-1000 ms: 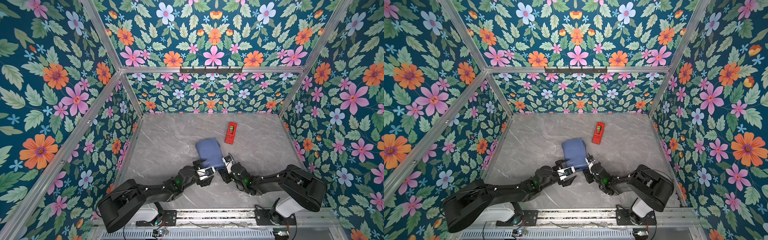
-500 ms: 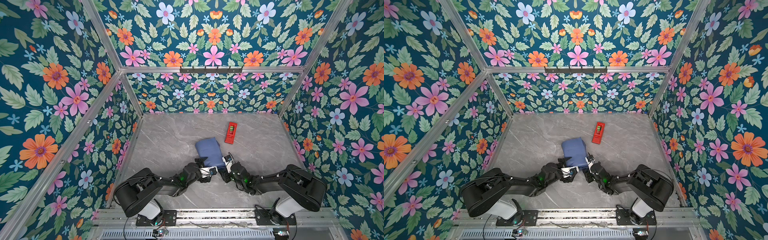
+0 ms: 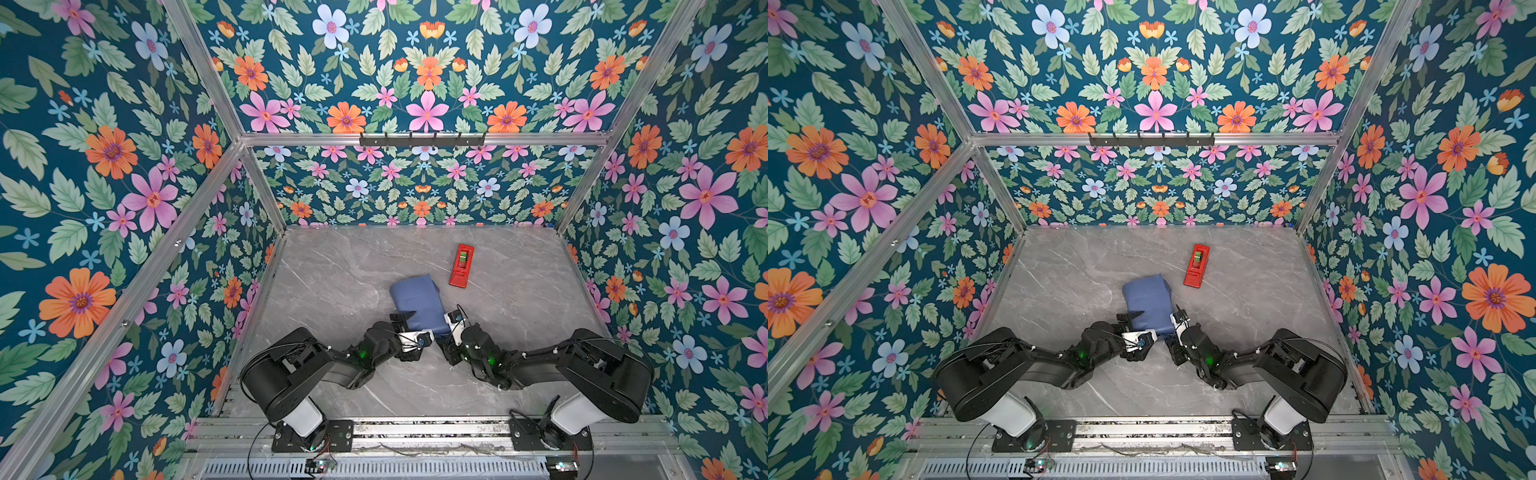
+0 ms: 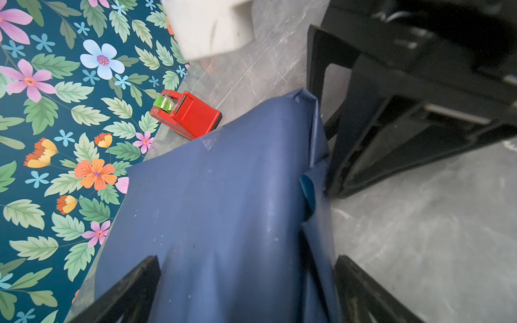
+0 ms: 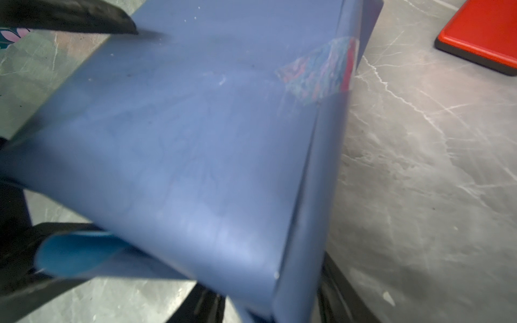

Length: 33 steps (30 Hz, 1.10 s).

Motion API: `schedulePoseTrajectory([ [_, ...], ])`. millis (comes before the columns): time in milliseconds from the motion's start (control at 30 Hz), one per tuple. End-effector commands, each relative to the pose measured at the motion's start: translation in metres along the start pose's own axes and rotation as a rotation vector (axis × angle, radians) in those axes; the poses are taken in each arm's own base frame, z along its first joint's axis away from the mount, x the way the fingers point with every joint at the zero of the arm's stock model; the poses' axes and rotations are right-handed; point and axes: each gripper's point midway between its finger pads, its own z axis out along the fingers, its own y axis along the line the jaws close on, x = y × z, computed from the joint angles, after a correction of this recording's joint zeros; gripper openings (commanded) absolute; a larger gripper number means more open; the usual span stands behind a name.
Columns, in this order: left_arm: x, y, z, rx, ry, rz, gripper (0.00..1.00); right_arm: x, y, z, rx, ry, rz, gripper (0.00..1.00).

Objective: Wrap the gift box in paper

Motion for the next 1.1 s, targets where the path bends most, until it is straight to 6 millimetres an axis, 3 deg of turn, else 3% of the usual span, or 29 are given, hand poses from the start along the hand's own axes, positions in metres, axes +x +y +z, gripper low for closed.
schedulePoseTrajectory([
  [0, -0.006, 0.003, 0.001, -0.001, -0.036, -0.002, 0.95, -0.008, 0.002, 0.000, -0.006, -0.025, 0.007, 0.51],
  [567, 0.010, -0.003, 0.001, 0.019, -0.036, -0.053, 0.75, -0.010, 0.001, -0.003, -0.002, -0.030, 0.013, 0.51],
  [833, 0.013, -0.005, 0.003, 0.023, -0.041, -0.056, 0.74, -0.019, -0.004, -0.008, 0.037, -0.047, 0.011, 0.68],
  [1067, 0.013, -0.005, 0.002, 0.023, -0.043, -0.058, 0.74, -0.029, -0.003, -0.009, 0.046, -0.062, 0.022, 0.76],
])
